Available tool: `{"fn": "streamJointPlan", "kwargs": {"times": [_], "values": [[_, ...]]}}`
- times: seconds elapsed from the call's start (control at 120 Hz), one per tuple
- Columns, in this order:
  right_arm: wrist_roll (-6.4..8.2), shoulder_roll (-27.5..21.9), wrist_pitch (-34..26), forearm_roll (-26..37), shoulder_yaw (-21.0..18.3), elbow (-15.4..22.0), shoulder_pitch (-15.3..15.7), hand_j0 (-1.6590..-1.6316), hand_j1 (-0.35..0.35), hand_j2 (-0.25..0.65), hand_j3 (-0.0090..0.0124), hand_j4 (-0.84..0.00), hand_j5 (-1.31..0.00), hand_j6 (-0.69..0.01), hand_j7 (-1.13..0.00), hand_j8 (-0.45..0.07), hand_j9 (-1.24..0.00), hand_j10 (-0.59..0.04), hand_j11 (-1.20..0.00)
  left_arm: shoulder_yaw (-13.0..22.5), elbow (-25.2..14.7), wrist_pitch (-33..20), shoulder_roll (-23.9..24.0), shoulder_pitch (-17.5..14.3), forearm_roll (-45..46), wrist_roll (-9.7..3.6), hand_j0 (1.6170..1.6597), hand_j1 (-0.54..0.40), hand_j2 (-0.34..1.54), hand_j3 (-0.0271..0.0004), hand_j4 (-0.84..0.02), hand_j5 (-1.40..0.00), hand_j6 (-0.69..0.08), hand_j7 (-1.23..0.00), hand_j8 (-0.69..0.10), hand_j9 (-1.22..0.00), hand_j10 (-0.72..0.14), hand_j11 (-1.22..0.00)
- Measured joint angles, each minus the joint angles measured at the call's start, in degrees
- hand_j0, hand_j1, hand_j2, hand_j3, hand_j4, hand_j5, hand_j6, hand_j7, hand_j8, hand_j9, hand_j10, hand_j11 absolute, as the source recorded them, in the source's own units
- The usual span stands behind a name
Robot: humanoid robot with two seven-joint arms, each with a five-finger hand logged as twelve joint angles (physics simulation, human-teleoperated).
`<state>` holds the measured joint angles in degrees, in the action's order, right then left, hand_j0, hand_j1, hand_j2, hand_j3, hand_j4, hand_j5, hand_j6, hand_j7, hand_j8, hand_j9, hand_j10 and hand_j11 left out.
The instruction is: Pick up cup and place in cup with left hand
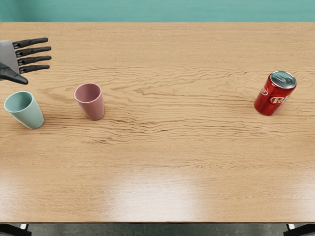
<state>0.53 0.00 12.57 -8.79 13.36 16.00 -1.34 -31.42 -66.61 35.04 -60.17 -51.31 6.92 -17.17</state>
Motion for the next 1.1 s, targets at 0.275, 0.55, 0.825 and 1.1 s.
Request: {"fn": "streamJointPlan", "kwargs": {"times": [0.275, 0.55, 0.825, 1.1], "values": [[0.0, 0.0, 0.0, 0.0, 0.0, 0.0, 0.7, -1.6581, -0.349, 0.0, 0.0, 0.0, 0.0, 0.001, 0.0, 0.001, 0.0, 0.0, 0.0, 0.4, 0.1, 0.0, 4.2, -5.0, -2.6, -9.31, 1.6581, 0.349, 0.0, 0.0, 0.002, 0.0, 0.003, 0.0, 0.002, 0.0, 0.002, 0.0], [0.0, 0.0, 0.0, 0.1, 0.0, 0.0, 0.7, -1.6581, -0.349, 0.0, 0.0, 0.0, 0.0, 0.001, 0.0, 0.001, 0.0, 0.0, 0.0, 0.6, -6.5, 0.0, 8.7, -15.5, -27.7, -16.27, 1.6581, 0.349, 0.0, 0.0, -0.001, 0.0, -0.001, 0.0, -0.001, 0.0, 0.0, 0.0], [0.0, 0.0, 0.0, 0.1, 0.0, 0.0, 0.8, -1.6581, -0.349, 0.0, 0.0, 0.0, 0.0, 0.001, 0.0, 0.001, 0.0, 0.0, 0.0, 0.9, -15.7, -14.3, 22.5, -12.8, -54.9, -17.72, 1.6581, 0.344, 0.0, 0.0, -0.007, -0.01, -0.008, -0.01, -0.007, -0.01, -0.006, -0.01], [0.0, 0.0, 0.0, 0.1, 0.0, 0.0, 0.7, -1.6581, -0.349, 0.0, 0.0, 0.0, 0.0, 0.001, 0.0, 0.0, 0.0, 0.0, 0.0, 2.5, -16.4, -20.5, 22.8, -9.2, -65.7, -17.82, 1.6581, 0.335, 0.0, 0.0, -0.016, -0.02, -0.017, -0.02, -0.017, -0.02, -0.015, -0.02]]}}
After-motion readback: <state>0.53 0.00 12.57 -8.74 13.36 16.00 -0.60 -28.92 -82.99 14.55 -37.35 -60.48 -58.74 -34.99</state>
